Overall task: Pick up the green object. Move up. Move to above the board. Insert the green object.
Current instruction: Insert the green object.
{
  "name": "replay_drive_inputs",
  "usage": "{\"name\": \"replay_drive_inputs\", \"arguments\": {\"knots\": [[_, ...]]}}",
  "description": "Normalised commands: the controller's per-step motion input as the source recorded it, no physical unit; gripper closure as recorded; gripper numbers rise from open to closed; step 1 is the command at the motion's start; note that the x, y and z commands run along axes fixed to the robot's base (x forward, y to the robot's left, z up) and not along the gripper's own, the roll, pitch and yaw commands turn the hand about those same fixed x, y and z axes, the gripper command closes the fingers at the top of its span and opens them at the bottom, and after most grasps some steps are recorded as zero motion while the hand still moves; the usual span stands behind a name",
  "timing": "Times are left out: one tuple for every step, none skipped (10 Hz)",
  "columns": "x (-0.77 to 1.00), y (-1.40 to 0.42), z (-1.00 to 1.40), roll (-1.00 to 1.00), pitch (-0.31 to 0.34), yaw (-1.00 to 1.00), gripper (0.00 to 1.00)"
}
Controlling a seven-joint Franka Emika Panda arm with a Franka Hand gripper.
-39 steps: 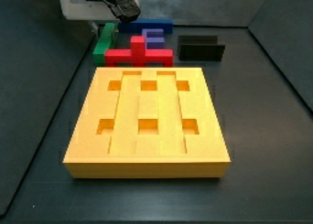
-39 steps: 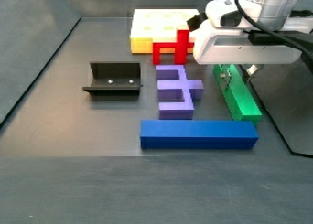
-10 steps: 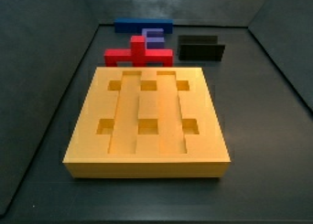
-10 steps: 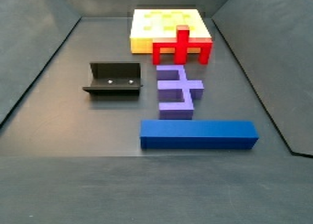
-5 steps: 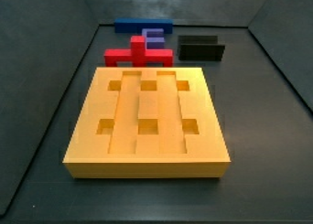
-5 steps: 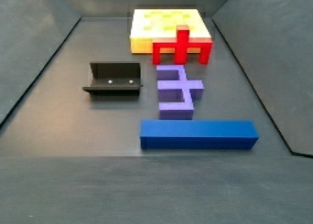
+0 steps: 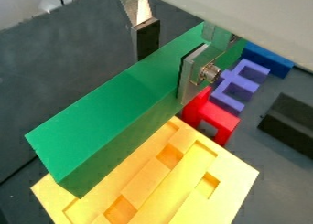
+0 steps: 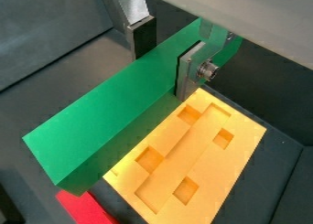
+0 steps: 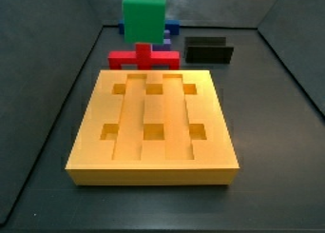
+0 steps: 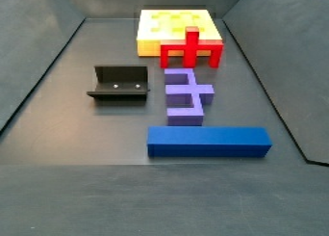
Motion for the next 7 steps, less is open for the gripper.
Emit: {"name": "replay_drive_inputs", "arguments": {"knots": [[-0.10, -0.03, -1.00, 0.06, -0.104, 0.00, 1.00], [-0.13, -0.06, -1.00, 0.08, -0.116, 0.02, 1.00], [-0.10, -0.25, -0.90, 0.17, -0.129, 0.15, 1.00], [-0.02, -0.34, -0.74, 0.23, -0.151, 0.25, 1.00], [0.00, -0.37, -0.56, 0.32, -0.156, 0.27, 1.00], [0.00, -0.43, -0.47, 0.39, -0.113, 0.27, 1.00], [0.00, -0.35, -0.57, 0.35, -0.090, 0.21, 1.00]]}}
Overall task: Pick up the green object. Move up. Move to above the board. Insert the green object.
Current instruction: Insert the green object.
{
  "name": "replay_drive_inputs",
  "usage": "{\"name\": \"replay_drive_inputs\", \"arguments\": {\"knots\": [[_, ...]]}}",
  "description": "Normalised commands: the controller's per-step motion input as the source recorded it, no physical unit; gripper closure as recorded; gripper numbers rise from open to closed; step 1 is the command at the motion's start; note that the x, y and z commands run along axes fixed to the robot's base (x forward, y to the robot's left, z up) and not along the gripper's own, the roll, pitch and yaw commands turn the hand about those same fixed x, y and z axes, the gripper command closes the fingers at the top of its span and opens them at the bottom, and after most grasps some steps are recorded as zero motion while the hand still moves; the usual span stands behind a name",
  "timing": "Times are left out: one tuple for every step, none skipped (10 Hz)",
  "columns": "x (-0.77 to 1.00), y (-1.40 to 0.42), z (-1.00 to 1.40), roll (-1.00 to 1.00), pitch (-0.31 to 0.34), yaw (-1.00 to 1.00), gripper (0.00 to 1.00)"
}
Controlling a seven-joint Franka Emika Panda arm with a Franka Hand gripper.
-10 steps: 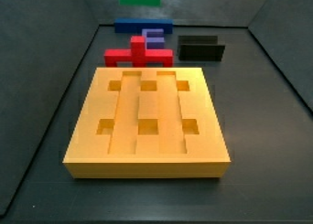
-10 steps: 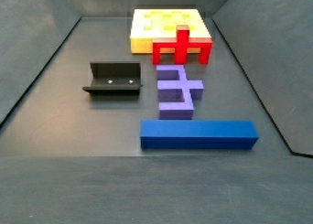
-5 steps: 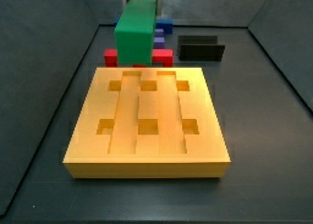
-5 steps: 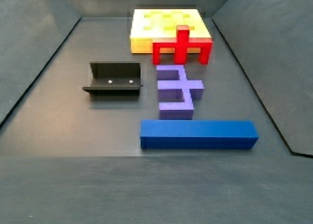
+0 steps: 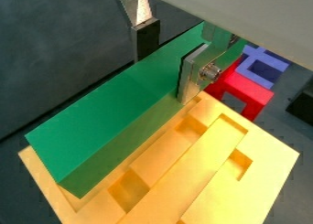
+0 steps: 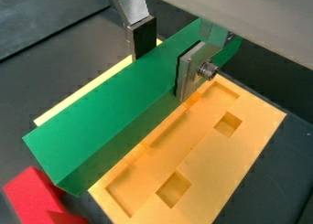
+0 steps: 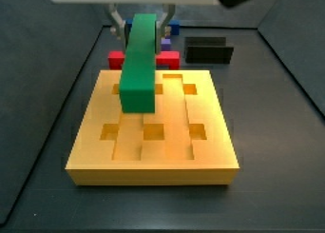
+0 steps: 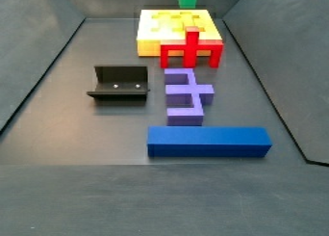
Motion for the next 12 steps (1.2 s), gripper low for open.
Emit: {"name": "replay_drive_inputs", "arguments": {"knots": [[-0.03, -0.10, -0.81, 0.20, -0.147, 0.00, 1.00], [-0.05, -0.02, -0.77, 0.01, -0.247, 0.00, 1.00], [-0.07, 0.00, -0.69, -0.01, -0.280, 0.00, 1.00], [-0.09, -0.02, -0.65, -0.05, -0.269, 0.00, 1.00], [-0.11, 0.00, -0.60, -0.13, -0.229, 0.00, 1.00], [-0.12, 0.00, -0.53, -0.05, -0.183, 0.00, 1.00], [-0.15, 0.00, -0.45, 0.00, -0.134, 0.00, 1.00], [-0.13, -0.05, -0.37, 0.03, -0.076, 0.00, 1.00], [-0.05, -0.11, -0.29, 0.10, -0.029, 0.00, 1.00], [-0.02, -0.11, -0.25, 0.10, 0.000, 0.00, 1.00], [0.00, -0.11, -0.25, 0.07, 0.000, 0.00, 1.00], [0.00, -0.02, -0.27, 0.06, 0.000, 0.00, 1.00]]}}
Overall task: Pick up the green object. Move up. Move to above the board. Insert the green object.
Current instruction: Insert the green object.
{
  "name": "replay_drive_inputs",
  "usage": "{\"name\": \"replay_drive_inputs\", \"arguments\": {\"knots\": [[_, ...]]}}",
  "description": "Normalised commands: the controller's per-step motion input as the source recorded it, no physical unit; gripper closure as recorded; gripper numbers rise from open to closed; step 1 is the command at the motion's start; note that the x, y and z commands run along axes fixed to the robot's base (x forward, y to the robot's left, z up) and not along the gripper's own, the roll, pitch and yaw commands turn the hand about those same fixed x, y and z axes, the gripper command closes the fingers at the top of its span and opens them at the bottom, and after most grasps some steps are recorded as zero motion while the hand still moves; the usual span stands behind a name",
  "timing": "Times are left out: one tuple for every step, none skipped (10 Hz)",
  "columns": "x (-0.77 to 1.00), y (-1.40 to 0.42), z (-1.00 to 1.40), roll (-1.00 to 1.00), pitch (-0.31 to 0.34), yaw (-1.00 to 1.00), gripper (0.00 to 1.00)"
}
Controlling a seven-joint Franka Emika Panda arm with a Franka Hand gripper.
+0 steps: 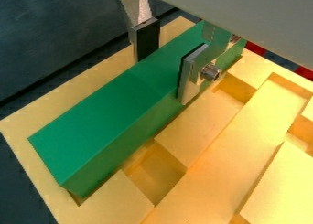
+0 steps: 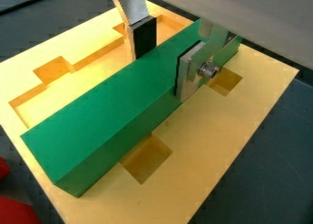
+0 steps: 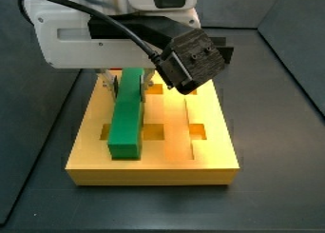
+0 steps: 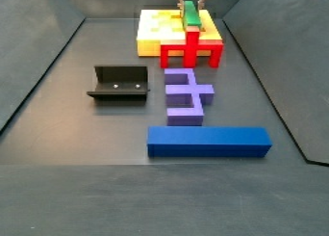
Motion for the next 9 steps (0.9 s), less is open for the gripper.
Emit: {"name": "replay_drive_inputs", "arguments": {"knots": [[0.00, -0.03, -0.35, 0.18, 0.000, 0.00, 1.00], [0.07, -0.07, -0.35, 0.14, 0.000, 0.00, 1.00], [0.11, -0.11, -0.33, 0.08, 0.000, 0.00, 1.00], [0.10, -0.10, -0.32, 0.05, 0.000, 0.00, 1.00], [0.07, -0.12, -0.30, 0.04, 0.000, 0.00, 1.00], [0.03, -0.14, -0.29, 0.02, 0.000, 0.00, 1.00], [0.01, -0.09, -0.27, 0.01, 0.000, 0.00, 1.00], [0.00, 0.00, -0.07, 0.05, 0.000, 0.00, 1.00], [0.00, 0.00, 0.00, 0.00, 0.000, 0.00, 1.00]]}}
